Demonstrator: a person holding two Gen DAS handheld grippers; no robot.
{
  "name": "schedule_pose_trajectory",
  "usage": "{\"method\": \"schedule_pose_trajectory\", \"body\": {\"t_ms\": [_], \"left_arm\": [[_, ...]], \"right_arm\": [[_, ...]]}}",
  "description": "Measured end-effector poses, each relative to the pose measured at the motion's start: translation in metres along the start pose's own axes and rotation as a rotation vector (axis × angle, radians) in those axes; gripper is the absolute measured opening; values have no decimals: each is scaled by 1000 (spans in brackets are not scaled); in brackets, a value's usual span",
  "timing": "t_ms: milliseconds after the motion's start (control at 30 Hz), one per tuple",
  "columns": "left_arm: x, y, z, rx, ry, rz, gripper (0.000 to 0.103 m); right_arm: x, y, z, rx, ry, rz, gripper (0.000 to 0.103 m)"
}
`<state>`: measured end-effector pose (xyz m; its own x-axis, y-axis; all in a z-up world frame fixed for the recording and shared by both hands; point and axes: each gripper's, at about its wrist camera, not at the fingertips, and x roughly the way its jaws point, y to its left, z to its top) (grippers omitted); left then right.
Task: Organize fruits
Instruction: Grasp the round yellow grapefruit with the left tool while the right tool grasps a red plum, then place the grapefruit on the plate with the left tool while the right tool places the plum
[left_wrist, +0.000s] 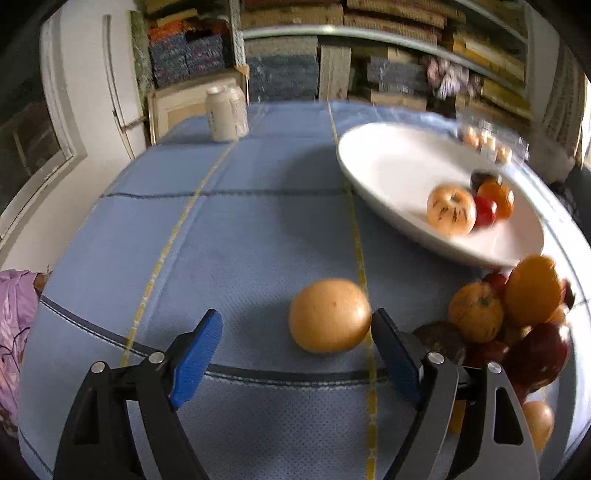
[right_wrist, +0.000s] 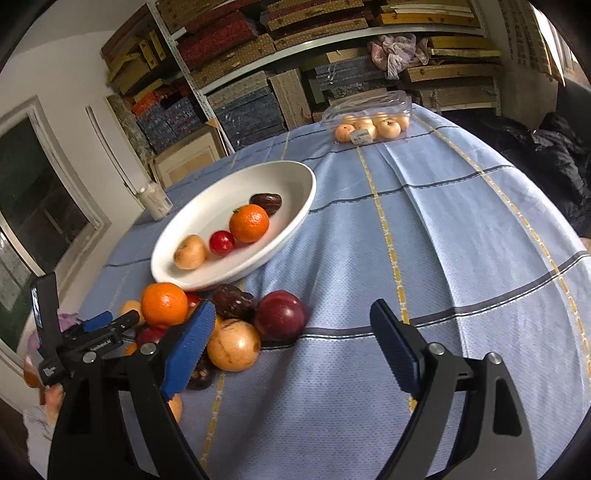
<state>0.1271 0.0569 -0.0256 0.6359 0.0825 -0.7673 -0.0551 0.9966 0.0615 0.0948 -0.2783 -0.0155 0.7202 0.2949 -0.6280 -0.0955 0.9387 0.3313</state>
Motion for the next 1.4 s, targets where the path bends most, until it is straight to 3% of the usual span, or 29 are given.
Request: {"method": "schedule_pose_trajectory", "body": {"t_ms": [233, 400, 567, 733, 967, 1067, 1133, 1333, 1400], "left_arm": [[-6, -4, 0, 17, -36, 2, 81], [-6, 0, 1, -8, -32, -25, 46], [-4, -2, -1, -3, -27, -17, 45], [-5, -1, -2, -15, -25, -25, 45], [-5, -1, -2, -15, -25, -21, 45], [-5, -2, -2, -13, -25, -20, 45], [-5, -1, -2, -14, -25, -21, 45], [-6, 0, -2, -24, -27, -32, 45], [-12, 3, 0, -39, -45, -43, 45]], "right_arm": [[3, 18, -6, -120, -20, -67, 84], [7, 20, -7, -135, -13, -78, 84], [11, 27, -12, -184, -3, -96, 81], [25, 42, -22, -291, 37, -133, 57], [43, 38, -14, -275, 64, -145, 53], [52, 34, -9, -250, 92, -114, 49], [56, 29, -8, -209, 119, -57, 38], [52, 29, -9, -202, 112, -39, 36], [41, 27, -5, -179, 70, -17, 35]]}}
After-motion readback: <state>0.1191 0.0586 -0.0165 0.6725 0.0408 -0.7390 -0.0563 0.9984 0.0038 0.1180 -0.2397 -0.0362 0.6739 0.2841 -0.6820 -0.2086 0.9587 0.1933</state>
